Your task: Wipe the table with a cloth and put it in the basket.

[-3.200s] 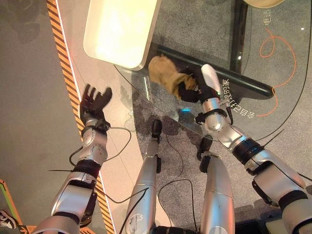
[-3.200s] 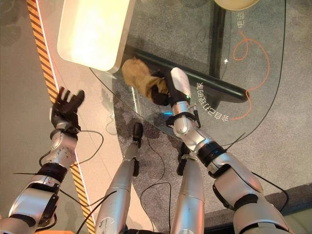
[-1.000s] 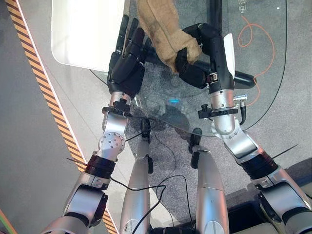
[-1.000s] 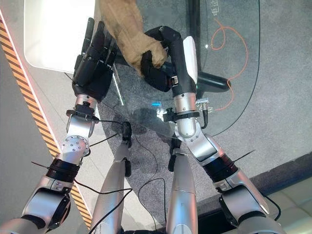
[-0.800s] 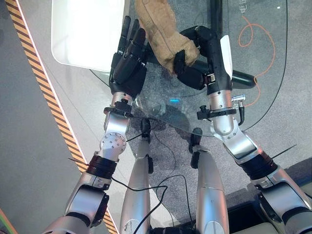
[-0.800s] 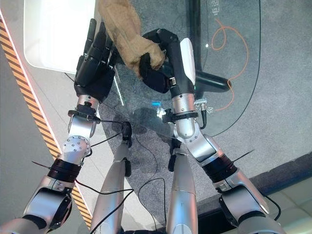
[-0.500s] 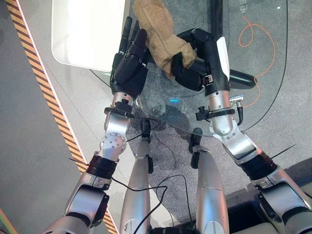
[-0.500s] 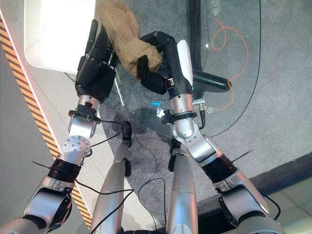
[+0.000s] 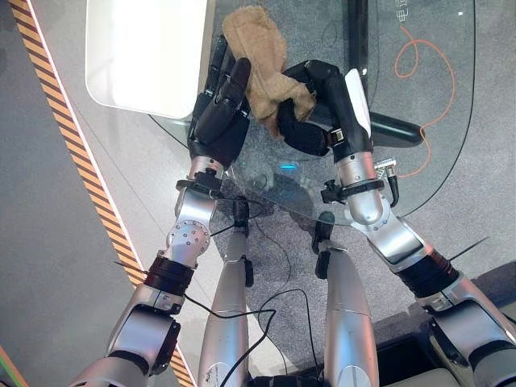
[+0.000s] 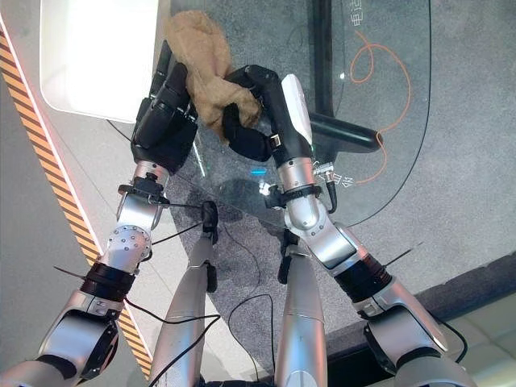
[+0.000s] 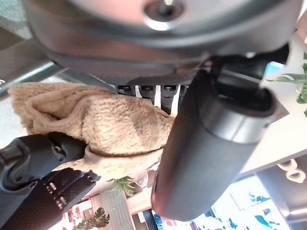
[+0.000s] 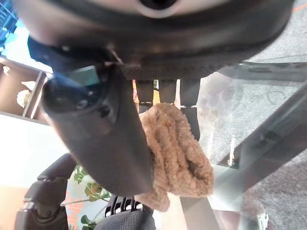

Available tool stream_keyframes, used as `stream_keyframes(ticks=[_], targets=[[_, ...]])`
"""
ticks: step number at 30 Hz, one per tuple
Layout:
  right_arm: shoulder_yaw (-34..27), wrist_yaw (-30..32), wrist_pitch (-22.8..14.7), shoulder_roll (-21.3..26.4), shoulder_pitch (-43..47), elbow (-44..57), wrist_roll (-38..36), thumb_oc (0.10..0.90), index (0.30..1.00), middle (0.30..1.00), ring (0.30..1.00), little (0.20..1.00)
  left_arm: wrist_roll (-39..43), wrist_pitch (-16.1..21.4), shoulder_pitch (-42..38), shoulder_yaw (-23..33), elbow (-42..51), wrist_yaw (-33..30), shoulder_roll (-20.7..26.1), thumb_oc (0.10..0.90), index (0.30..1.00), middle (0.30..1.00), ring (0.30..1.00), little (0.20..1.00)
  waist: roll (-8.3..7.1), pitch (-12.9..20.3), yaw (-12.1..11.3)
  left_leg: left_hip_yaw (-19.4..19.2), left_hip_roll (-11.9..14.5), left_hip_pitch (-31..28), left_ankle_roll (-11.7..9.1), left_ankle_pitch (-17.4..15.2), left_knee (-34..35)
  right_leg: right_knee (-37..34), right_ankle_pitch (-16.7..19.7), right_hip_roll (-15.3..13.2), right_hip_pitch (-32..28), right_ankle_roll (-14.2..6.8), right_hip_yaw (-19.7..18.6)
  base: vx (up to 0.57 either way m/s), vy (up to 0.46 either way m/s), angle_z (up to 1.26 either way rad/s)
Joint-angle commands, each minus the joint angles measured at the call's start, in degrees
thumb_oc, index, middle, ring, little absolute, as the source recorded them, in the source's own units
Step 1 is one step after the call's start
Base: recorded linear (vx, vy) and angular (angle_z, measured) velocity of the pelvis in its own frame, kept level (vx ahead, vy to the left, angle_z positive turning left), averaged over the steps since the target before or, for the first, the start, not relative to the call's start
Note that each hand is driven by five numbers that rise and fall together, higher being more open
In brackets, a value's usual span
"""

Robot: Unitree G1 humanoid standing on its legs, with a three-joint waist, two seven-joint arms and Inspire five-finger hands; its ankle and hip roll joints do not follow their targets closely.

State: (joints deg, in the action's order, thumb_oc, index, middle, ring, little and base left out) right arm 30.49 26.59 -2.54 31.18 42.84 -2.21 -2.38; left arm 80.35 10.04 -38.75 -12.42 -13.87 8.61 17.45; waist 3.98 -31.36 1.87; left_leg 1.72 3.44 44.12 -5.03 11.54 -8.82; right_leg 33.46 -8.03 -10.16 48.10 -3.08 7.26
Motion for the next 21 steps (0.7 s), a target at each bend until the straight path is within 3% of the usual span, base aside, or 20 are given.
stream_keyframes(ticks=[1, 21], targets=[[0.86, -1.35, -4.82, -2.23, 12.13, 8.85, 2.65, 0.1, 0.3, 0.3, 0.3, 0.2, -2.09, 0.2, -9.25, -2.13, 4.93, 9.03, 0.93, 0.8, 0.9, 0.9, 0.9, 0.9, -3.2, 1.56, -1.08, -4.3, -2.44, -2.24, 1.9, -9.51, -5.07, -18.01, 9.65, 1.34, -5.93, -2.91, -0.64, 0.0, 0.0, 0.0], [3.69, -3.35, -2.03, 1.42, 16.16, 9.73, 8.05, 0.1, 0.3, 0.3, 0.3, 0.2, -3.5, -2.42, -10.42, -4.08, 4.89, 8.68, 3.05, 0.8, 0.9, 0.9, 0.9, 0.9, -3.14, 1.56, -1.32, -3.96, -2.66, -2.18, 1.91, -9.78, -5.33, -17.91, 9.66, 1.23, -5.81, -3.18, -0.48, 0.0, 0.0, 0.0]])
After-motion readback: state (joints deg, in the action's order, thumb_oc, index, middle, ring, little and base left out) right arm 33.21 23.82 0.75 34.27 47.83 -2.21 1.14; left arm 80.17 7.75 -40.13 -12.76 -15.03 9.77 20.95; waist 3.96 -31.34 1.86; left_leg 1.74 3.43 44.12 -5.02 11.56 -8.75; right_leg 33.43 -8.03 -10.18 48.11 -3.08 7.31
